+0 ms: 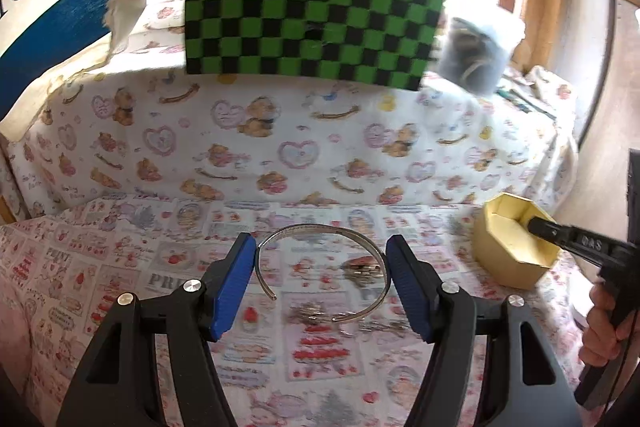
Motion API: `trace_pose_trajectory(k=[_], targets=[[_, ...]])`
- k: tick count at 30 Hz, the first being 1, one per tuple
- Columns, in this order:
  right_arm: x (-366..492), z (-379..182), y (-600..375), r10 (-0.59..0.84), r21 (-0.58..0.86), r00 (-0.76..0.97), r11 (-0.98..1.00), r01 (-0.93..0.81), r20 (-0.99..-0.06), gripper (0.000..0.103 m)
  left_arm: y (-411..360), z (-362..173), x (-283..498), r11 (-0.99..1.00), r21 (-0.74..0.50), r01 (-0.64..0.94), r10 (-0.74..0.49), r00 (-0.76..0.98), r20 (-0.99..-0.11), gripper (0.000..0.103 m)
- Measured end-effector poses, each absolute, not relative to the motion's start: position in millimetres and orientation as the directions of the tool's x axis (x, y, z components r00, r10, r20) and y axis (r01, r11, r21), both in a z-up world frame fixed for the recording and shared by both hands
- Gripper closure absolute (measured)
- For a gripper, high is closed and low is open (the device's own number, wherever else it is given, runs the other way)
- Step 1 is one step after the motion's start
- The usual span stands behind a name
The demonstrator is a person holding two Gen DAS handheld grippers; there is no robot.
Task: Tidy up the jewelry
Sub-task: 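Lower the bangle into the yellow box and open the left tool while the right tool releases the charm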
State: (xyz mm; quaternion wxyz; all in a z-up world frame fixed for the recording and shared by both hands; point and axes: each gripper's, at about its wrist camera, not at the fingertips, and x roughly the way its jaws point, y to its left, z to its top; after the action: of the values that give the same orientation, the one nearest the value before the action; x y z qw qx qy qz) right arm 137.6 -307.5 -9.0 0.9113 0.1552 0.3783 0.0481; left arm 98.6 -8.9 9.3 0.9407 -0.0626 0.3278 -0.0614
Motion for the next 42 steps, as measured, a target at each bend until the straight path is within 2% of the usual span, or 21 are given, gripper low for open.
trace_pose_trajectory(k=[3, 6, 8, 12, 18, 24, 28, 33, 38, 42], targets=[[135, -1, -326, 0.227, 0.37, 0.722, 0.928, 0.043, -0.653, 0.093, -26, 21, 94, 0.971, -0.19, 0.148, -0.232, 0.785, -0.574, 0.037], [132, 4, -358, 0.298, 0.496, 0.729, 0.866, 0.065, -0.616, 0.093, -64, 40, 93, 0.958, -0.175, 0.227, -0.286, 0.791, -0.541, 0.037], [131, 5, -381, 0.313, 0.556, 0.74, 0.826, 0.097, -0.595, 0.093, -89, 50, 98, 0.942, -0.198, 0.272, -0.336, 0.768, -0.544, 0.037], [132, 3, -403, 0.284, 0.572, 0.753, 0.807, 0.146, -0.593, 0.091, -137, 55, 122, 0.892, -0.295, 0.343, -0.452, 0.695, -0.558, 0.037], [140, -12, -420, 0.327, 0.626, 0.734, 0.762, 0.168, -0.595, 0.091, -185, 26, 161, 0.831, -0.439, 0.343, -0.555, 0.569, -0.606, 0.037], [140, -15, -415, 0.295, 0.594, 0.726, 0.782, 0.19, -0.621, 0.091, -200, 3, 168, 0.847, -0.408, 0.34, -0.531, 0.535, -0.657, 0.037], [139, -8, -404, 0.25, 0.525, 0.725, 0.832, 0.178, -0.642, 0.091, -198, 3, 165, 0.866, -0.363, 0.343, -0.499, 0.569, -0.653, 0.037], [136, 2, -392, 0.169, 0.432, 0.745, 0.885, 0.174, -0.646, 0.091, -176, 12, 159, 0.87, -0.374, 0.32, -0.492, 0.595, -0.636, 0.034], [135, 7, -374, 0.163, 0.392, 0.745, 0.909, 0.142, -0.647, 0.09, -146, 35, 135, 0.911, -0.287, 0.295, -0.411, 0.687, -0.599, 0.021], [132, 13, -351, 0.151, 0.335, 0.752, 0.937, 0.097, -0.641, 0.084, -116, 45, 121, 0.952, -0.18, 0.246, -0.305, 0.734, -0.607, 0.014]])
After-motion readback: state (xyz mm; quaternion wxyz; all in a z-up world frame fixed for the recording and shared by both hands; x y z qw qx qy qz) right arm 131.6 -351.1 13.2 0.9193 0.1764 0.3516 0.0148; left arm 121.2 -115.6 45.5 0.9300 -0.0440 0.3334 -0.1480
